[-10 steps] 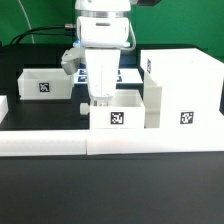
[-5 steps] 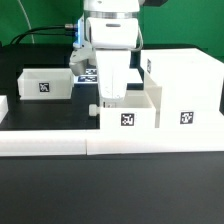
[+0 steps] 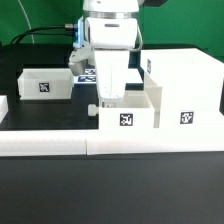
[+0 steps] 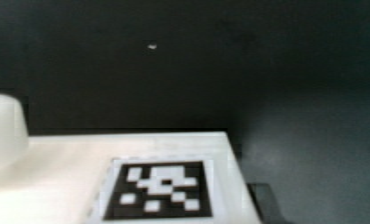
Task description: Assemble drawer
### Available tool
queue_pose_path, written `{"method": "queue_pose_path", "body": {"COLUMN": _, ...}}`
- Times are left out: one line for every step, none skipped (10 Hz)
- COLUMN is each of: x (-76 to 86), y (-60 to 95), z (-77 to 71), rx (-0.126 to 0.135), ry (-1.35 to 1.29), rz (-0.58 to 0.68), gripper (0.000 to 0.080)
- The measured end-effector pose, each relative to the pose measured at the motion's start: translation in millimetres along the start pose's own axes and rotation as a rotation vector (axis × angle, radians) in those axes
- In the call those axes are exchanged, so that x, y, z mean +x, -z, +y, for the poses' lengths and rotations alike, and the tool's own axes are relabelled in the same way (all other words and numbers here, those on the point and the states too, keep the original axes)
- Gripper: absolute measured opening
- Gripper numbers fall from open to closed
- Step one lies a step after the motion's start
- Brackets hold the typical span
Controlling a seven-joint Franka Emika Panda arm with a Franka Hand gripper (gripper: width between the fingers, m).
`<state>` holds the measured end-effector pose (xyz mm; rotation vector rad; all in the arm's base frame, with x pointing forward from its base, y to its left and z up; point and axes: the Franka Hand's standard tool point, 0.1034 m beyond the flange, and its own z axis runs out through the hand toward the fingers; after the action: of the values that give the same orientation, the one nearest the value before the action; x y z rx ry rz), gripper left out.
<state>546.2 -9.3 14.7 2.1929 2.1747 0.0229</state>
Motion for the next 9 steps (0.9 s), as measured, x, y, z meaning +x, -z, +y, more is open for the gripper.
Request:
{"method": "queue_pose_path", "body": {"x": 4.7, "y": -0.3, "z": -0.4, "rx": 0.0, "ry": 0.017, "rz": -0.004, "gripper": 0.0042}}
{"method": "queue_pose_path", "body": {"x": 4.8, "y": -0.9, "z": -0.8, "rx": 0.001, "ry": 0.011, "rz": -0.008, "gripper": 0.0042}}
{"method": "queue_pose_path", "body": {"x": 4.2, "y": -0.9, "z": -0.9, "rx": 0.003, "ry": 0.01, "rz": -0.008, "gripper": 0.0042}}
{"method": "queue_pose_path", "body": {"x": 3.8, "y": -0.9, "z": -1.1, "rx": 0.007, "ry": 0.009, "rz": -0.009, "gripper": 0.0042}}
{"method": "queue_pose_path", "body": {"x": 3.5, "y": -1.0, "z": -1.3, "rx": 0.007, "ry": 0.008, "rz": -0.009, "gripper": 0.0042}}
{"method": "queue_pose_path", "body": {"x": 3.1, "y": -1.1, "z": -1.4, "rx": 0.007, "ry": 0.008, "rz": -0.009, "gripper": 0.0042}}
{"method": "queue_pose_path", "body": {"x": 2.8, "y": -1.1, "z": -1.4, "rx": 0.007, "ry": 0.007, "rz": -0.009, "gripper": 0.0042}}
{"method": "queue_pose_path", "body": {"x": 3.6, "y": -1.2, "z": -1.5, "rx": 0.008, "ry": 0.007, "rz": -0.009, "gripper": 0.0042}}
{"method": "queue_pose_path", "body": {"x": 6.9, "y": -1.5, "z": -2.7, "rx": 0.014, "ry": -0.006, "rz": -0.008, "gripper": 0.0042}}
